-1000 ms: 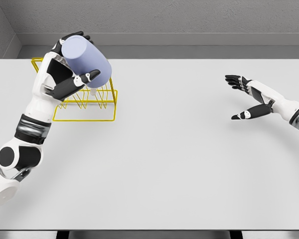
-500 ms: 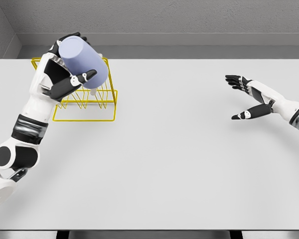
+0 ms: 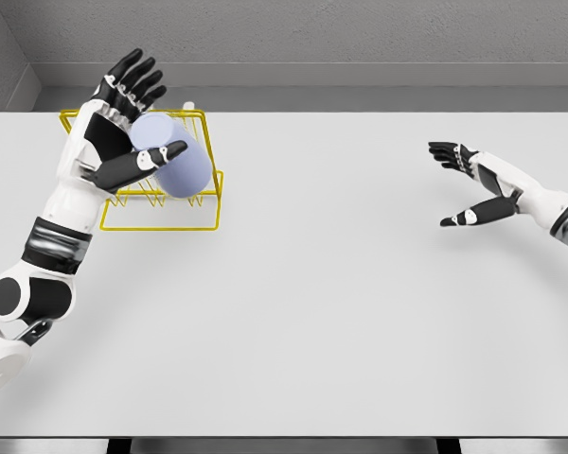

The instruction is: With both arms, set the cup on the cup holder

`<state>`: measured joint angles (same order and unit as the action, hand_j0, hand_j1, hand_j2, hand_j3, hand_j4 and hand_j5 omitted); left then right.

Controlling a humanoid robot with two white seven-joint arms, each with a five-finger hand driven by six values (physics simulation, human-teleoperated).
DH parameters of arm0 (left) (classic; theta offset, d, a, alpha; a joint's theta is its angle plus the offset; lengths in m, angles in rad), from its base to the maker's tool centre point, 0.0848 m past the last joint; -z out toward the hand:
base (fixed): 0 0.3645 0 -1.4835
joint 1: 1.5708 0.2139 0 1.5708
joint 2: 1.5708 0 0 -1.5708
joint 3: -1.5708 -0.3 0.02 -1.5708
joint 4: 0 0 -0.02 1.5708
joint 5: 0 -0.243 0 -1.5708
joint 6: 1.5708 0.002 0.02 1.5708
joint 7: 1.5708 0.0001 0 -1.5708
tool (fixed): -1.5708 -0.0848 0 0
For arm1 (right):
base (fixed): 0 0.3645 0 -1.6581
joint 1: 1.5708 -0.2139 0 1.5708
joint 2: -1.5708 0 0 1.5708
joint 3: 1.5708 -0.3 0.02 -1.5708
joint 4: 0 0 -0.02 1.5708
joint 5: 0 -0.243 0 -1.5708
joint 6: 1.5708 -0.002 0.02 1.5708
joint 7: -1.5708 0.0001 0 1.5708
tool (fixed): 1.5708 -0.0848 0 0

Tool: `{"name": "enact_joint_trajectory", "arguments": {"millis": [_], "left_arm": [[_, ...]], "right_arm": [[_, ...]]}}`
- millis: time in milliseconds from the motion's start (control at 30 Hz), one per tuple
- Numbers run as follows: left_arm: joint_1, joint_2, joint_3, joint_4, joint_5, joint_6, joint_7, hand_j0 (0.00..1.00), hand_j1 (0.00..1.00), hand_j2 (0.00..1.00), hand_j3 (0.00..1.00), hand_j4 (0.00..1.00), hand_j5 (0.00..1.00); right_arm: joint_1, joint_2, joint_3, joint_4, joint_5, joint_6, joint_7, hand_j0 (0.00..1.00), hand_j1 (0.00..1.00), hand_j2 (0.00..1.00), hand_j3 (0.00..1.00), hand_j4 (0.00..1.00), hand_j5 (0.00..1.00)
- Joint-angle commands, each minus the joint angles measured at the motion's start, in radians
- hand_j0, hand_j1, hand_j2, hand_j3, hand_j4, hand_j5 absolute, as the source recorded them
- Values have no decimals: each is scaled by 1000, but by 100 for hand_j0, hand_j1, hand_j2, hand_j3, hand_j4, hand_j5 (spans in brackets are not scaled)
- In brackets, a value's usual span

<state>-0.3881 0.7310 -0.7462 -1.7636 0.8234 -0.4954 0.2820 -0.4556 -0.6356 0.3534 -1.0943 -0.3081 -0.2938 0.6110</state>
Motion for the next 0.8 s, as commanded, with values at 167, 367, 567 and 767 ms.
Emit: {"name": "enact_joint_trajectory", "arguments": {"millis": [167,367,567,767], "left_arm": [[-2,1,2,-1,-3,0,0,100,100,100,100,100,100],[11,13,-1,-1,-10,-11,-3,100,100,100,100,100,100],[63,65,1,-1,-53,-115,-7,100,100,100,100,100,100],[133,136,24,-1,-56,-115,-1,100,100,100,100,100,100]], "right_arm": [[0,-1,-1,-1,-6,1,0,100,100,100,100,100,100],[0,-2,-1,-1,-6,1,0,100,100,100,100,100,100],[2,-1,-1,-1,-6,1,0,100,100,100,100,100,100],[2,-1,1,-1,-6,1,0,100,100,100,100,100,100]]}}
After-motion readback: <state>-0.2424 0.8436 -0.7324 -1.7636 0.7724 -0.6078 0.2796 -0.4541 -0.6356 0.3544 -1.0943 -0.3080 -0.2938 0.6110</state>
